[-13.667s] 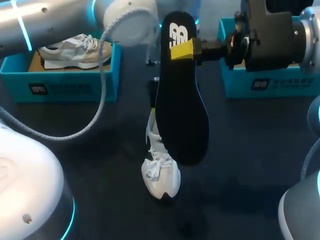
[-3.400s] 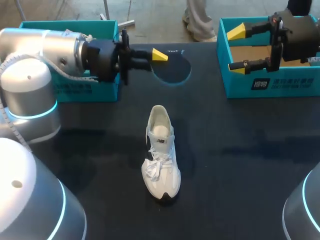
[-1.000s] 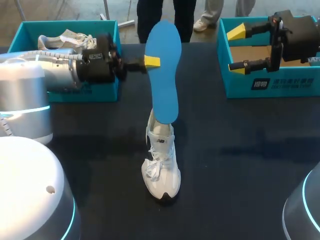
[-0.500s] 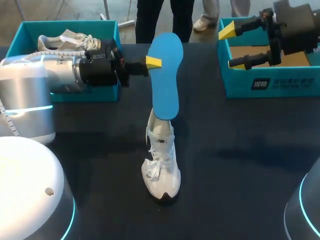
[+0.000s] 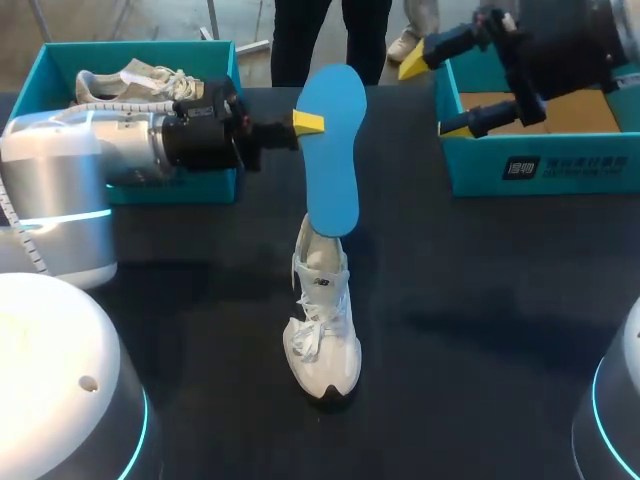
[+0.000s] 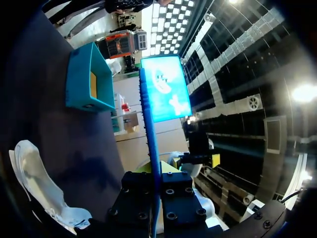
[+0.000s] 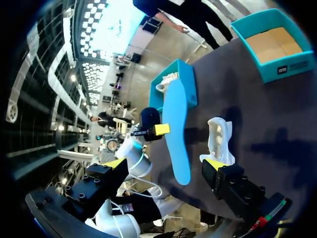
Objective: Take the shoe out of the shoebox, open the shoe tongue, remove and reinsert the insole, then place the shoe into the shoebox
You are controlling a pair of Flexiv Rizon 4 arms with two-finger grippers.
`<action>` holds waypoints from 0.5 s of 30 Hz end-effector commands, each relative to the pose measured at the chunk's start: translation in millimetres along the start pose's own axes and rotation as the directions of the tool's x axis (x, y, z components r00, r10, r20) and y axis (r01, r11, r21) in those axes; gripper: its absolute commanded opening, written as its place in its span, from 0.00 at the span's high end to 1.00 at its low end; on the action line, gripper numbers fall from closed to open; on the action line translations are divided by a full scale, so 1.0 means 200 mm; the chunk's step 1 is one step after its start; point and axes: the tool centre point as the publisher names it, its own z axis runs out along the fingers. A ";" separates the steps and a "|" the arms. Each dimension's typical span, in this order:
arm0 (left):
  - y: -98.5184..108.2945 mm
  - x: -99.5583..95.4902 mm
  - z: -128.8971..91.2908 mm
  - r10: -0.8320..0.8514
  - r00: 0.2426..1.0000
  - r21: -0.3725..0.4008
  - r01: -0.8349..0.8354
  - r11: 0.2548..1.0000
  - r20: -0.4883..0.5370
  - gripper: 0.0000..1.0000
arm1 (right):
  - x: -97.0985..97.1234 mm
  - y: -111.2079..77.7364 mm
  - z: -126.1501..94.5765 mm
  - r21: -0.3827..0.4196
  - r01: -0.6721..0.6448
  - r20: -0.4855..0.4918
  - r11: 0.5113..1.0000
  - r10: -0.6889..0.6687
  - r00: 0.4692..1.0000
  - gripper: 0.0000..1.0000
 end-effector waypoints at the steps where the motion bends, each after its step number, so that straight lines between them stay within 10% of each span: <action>1: -0.01 -0.01 0.01 -0.002 1.000 -0.006 0.002 1.000 0.000 1.00 | 0.08 -0.01 0.07 -0.026 -0.012 0.191 1.000 0.016 0.981 0.00; 15: 0.00 -0.02 0.03 -0.008 1.000 -0.008 0.008 1.000 -0.005 1.00 | 0.17 -0.04 0.14 -0.060 0.022 0.358 0.998 0.001 0.934 0.00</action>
